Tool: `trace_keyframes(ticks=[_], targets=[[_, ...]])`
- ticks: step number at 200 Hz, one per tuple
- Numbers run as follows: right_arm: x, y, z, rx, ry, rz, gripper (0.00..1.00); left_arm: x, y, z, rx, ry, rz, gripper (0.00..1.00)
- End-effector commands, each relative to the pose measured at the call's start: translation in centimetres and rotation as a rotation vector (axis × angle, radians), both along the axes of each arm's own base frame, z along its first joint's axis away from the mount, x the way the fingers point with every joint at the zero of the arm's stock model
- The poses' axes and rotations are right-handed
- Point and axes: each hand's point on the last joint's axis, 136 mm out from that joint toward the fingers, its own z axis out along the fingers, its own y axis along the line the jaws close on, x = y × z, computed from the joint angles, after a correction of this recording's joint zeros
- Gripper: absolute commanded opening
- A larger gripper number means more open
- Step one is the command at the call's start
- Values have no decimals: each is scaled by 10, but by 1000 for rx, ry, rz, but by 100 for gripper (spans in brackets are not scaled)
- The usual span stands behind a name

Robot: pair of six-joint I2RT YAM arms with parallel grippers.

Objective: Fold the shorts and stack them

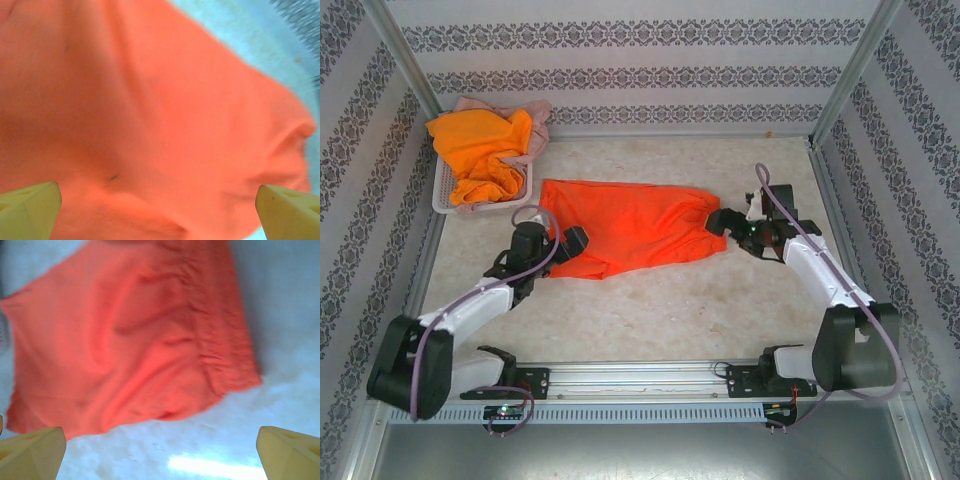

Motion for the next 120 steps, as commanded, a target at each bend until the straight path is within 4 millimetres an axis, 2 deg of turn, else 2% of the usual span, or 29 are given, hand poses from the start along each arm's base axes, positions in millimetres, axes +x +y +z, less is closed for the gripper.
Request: trace_keyframes(ticks=[1, 26, 57, 76, 120], targets=[[20, 29, 27, 38, -45, 60, 98, 7, 7, 24, 35, -25, 18, 100], [53, 63, 25, 69, -8, 125, 98, 22, -1, 17, -16, -21, 14, 100], [93, 91, 3, 85, 41, 159, 98, 36, -11, -22, -60, 39, 13, 100], [113, 95, -17, 90, 84, 151, 98, 34, -7, -48, -39, 80, 33, 100], [146, 77, -56, 84, 141, 90, 98, 8, 13, -86, -4, 132, 97, 100]])
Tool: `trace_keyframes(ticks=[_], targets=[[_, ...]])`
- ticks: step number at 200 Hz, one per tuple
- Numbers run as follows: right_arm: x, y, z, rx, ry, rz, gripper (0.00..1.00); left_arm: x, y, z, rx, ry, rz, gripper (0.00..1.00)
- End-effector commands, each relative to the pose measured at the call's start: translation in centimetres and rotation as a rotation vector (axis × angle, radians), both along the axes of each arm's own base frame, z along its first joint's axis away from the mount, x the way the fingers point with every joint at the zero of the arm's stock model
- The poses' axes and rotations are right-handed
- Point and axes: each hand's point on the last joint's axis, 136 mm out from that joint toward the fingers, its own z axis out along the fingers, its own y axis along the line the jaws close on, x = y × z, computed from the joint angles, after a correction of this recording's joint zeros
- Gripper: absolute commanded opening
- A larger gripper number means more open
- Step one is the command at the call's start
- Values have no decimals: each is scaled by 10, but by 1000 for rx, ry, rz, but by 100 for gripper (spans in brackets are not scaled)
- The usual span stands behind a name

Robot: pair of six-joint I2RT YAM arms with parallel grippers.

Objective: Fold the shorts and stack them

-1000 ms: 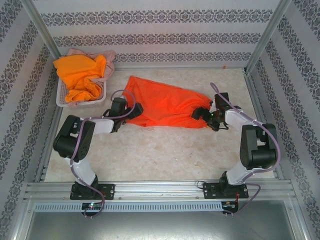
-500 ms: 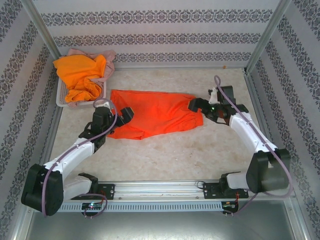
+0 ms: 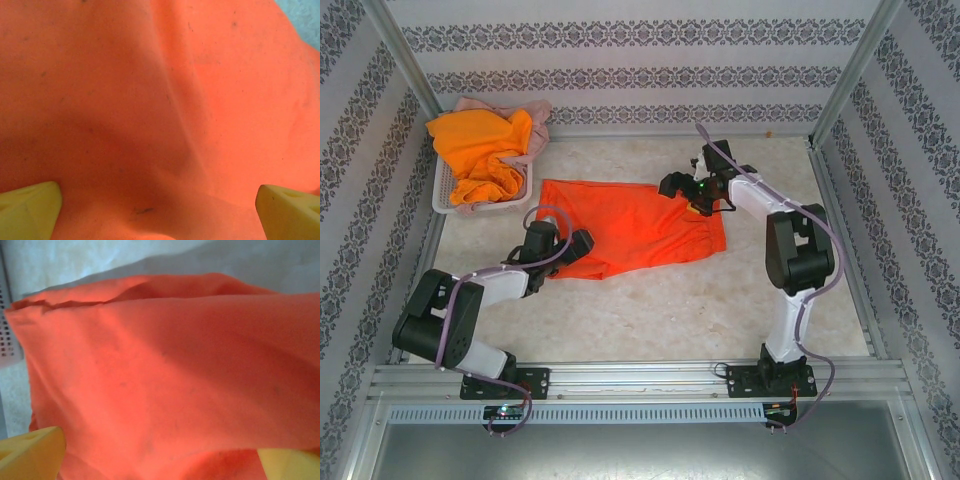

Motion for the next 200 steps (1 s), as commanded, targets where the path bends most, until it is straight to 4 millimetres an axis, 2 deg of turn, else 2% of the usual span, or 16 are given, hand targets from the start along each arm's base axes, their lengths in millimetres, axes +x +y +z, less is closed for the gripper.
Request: trace_keyframes(ticks=[1, 30, 67, 92, 110, 130, 141, 143, 144, 145, 160, 178, 200], targets=[[18, -12, -2, 17, 7, -38, 98, -8, 17, -11, 3, -8, 71, 100], [31, -30, -21, 18, 42, -89, 98, -30, 31, -23, 26, 11, 110, 100], [37, -38, -38, 21, 79, -119, 98, -55, 46, -32, 50, 29, 153, 100], [38, -33, -41, 40, 88, -115, 98, -65, 53, -33, 63, 29, 171, 100], [38, -27, -30, 66, 75, -100, 98, -60, 51, -20, 66, -1, 155, 100], [30, -19, 8, 108, 11, -75, 98, -49, 45, 16, 63, -77, 116, 100], [18, -18, 34, 111, -46, -56, 98, -42, 40, 48, 55, -146, 80, 100], [14, -18, 29, 105, -37, -53, 98, -41, 38, 54, 52, -161, 69, 100], [13, -18, 40, 107, -63, -51, 98, -40, 37, 58, 52, -171, 64, 100], [12, -18, 38, 100, -61, -51, 98, -40, 36, 61, 50, -178, 59, 100], [-14, -24, 65, 25, -159, -19, 98, -34, 24, 110, 38, -296, -18, 100], [-51, -36, 81, -85, -245, 21, 98, -31, 3, 165, 10, -427, -135, 100], [-88, -56, 84, -155, -292, 17, 98, -29, -36, 208, -10, -538, -259, 100]])
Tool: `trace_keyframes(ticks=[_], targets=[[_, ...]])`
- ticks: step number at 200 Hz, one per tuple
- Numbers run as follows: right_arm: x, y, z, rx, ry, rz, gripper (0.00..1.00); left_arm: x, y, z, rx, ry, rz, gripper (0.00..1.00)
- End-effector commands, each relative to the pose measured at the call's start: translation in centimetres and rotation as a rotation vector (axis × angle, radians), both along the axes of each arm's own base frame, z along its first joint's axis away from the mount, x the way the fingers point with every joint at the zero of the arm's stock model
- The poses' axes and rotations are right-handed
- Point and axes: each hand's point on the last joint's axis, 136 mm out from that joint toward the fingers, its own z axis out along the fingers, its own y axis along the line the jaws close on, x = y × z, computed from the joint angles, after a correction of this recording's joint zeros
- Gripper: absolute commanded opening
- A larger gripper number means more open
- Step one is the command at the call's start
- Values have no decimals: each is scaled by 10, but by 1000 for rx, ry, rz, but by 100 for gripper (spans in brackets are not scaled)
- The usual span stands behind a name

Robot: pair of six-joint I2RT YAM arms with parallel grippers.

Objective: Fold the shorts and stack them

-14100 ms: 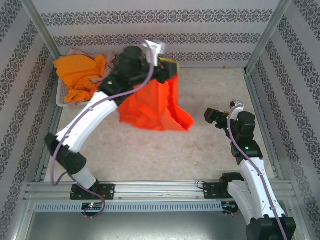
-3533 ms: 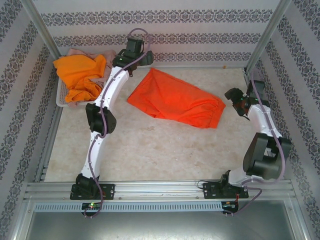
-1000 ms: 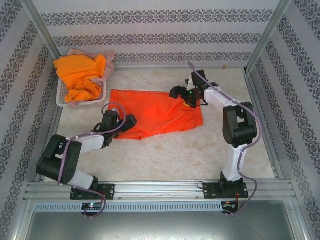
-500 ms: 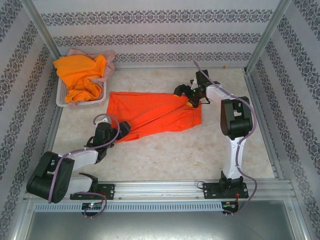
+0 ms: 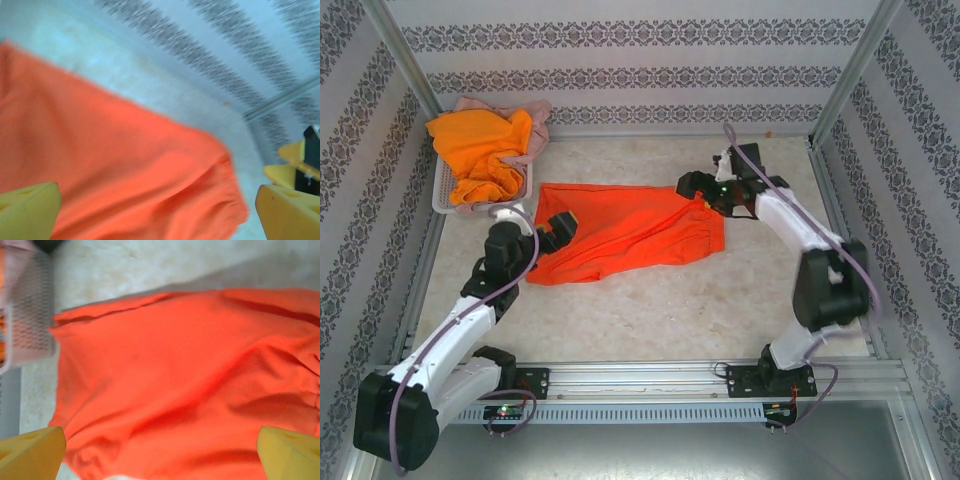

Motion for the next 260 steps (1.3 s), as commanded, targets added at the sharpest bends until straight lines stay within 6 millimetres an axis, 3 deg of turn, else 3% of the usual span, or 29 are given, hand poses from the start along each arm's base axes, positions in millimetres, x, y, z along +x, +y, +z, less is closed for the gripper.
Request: trace_keyframes(ticks=[1, 23, 47, 74, 89, 116, 144, 179, 221, 260], targets=[[-32, -22, -4, -141, -64, 10, 98, -6, -44, 33, 55, -94, -187, 100], [-59, -45, -8, -203, -90, -32, 98, 4, -93, 47, 93, -137, -270, 100], [-80, -66, -6, -196, -120, -86, 98, 28, -155, 44, 80, -108, -379, 85], [-92, -87, -3, -162, -129, -157, 98, 60, -222, 18, 69, -37, -464, 70], [-94, -95, -5, -149, -119, -187, 98, 74, -259, 1, 72, 4, -518, 54], [-93, -108, -10, -139, -98, -232, 98, 95, -301, -38, 76, 91, -556, 31], [-86, -117, -15, -115, -62, -256, 98, 113, -326, -70, 49, 161, -556, 20], [-74, -117, -21, -79, -21, -251, 98, 120, -347, -118, 103, 272, -574, 18], [-67, -110, -36, -33, 42, -219, 95, 104, -331, -184, 142, 414, -540, 15], [-70, -91, -57, 37, 137, -165, 81, 68, -295, -213, 121, 478, -492, 12]])
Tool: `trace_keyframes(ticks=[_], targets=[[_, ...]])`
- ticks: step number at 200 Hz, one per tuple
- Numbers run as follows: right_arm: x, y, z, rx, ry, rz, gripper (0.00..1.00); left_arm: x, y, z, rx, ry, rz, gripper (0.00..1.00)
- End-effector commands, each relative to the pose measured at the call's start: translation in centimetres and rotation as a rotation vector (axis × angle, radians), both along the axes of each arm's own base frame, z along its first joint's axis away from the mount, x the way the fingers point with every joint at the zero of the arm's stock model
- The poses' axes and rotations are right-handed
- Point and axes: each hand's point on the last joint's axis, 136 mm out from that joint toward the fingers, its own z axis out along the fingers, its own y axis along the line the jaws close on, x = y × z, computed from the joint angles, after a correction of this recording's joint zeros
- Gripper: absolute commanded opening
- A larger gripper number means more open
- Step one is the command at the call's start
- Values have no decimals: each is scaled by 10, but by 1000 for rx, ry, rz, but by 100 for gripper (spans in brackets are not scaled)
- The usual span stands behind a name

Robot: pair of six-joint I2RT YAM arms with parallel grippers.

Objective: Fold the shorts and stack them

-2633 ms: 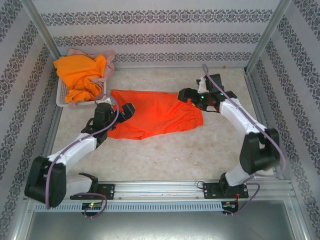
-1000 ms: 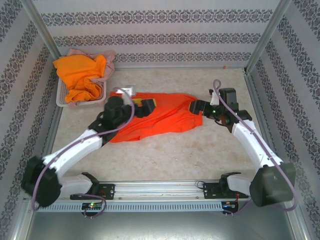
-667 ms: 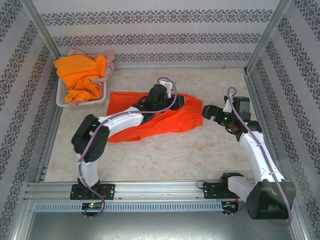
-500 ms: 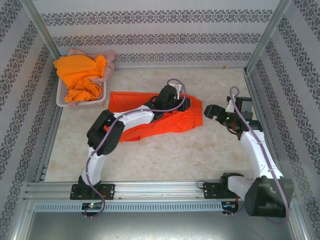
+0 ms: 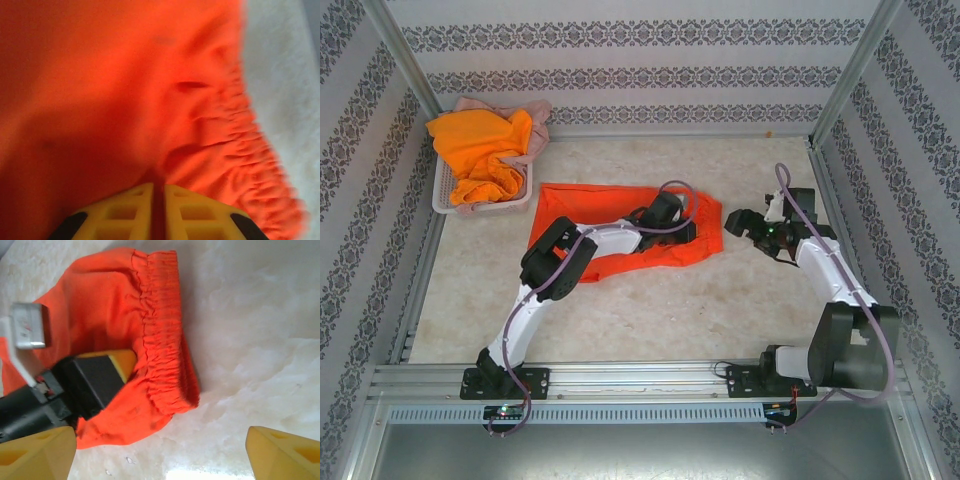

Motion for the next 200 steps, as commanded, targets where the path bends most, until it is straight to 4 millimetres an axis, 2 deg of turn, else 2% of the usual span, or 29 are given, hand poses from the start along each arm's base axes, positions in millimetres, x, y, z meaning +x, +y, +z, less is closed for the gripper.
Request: trace_keyframes(ticks=[1, 28, 50, 73, 116, 154, 173, 200], targets=[[1, 16, -1, 71, 23, 43, 81, -35, 22, -20, 23, 84, 38, 12], [-8, 39, -20, 43, 75, 104, 80, -60, 47, -25, 14, 93, 79, 11], [-13, 58, -40, 43, 137, 131, 77, -76, 60, -29, 5, 108, 102, 10], [-22, 76, -63, 50, 198, 138, 73, -86, 64, -32, 11, 101, 115, 8], [-23, 89, -85, 56, 235, 112, 63, -92, 64, -42, 20, 120, 114, 7], [-18, 94, -93, 65, 246, 103, 57, -93, 62, -43, 29, 120, 109, 6], [-15, 96, -95, 63, 247, 103, 49, -94, 63, -43, 28, 122, 107, 5], [-12, 94, -98, 47, 250, 99, 48, -96, 65, -46, 35, 130, 107, 5]])
